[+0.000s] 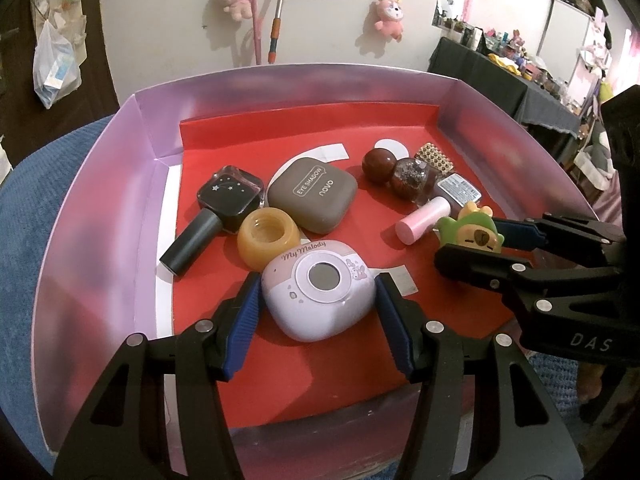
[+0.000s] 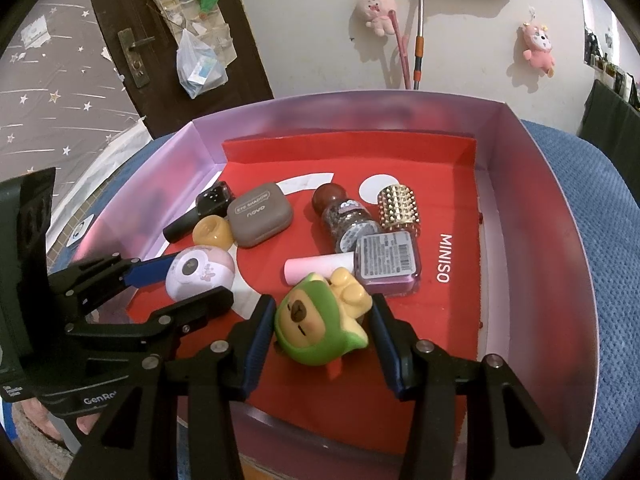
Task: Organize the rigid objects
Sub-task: 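Open the right gripper to release the frog while the left releases the case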
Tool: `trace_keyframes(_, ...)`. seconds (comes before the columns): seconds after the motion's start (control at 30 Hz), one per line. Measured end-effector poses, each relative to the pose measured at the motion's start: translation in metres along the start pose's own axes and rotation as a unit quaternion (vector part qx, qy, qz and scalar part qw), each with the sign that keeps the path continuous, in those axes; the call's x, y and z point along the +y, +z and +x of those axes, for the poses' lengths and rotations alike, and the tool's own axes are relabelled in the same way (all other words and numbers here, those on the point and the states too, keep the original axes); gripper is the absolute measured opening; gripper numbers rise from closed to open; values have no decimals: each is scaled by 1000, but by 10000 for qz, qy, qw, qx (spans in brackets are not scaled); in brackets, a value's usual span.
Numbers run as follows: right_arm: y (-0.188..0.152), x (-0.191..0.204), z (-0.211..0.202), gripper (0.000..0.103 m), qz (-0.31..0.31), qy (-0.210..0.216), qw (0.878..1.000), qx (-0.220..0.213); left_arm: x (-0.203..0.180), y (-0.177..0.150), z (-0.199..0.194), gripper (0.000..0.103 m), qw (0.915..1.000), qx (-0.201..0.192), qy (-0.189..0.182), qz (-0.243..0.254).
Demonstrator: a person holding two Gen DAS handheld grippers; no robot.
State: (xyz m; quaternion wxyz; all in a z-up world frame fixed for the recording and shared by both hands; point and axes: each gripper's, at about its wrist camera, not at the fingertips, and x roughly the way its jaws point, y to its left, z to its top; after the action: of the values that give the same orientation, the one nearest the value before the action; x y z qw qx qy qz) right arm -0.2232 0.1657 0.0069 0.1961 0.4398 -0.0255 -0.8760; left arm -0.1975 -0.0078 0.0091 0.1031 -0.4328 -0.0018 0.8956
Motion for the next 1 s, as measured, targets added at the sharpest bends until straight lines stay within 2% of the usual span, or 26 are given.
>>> trace_keyframes(0.4,0,1,0,51,2,18,10000,-10,-3,-2,-3,56,10000,4,-90,-40)
trace_keyframes(0.53,0,3,-1,58,-11,31,10000,-38,-3,-2,-7,60,9999,-27,-158,-34)
trace_keyframes(0.63,0,4,-3,58,-23,43,10000,-58,-3,-2,-8,61,9998,-45,-179,-42)
trace_keyframes(0.9,0,5,-7,60,-30,48,9999,-114,-6,-3,-15,61,9999,-113,-78,-19)
trace_keyframes(1.0,-1,6,-11,61,-32,76,9999,-146,-8,-2,-23,65,9998,-214,-45,6)
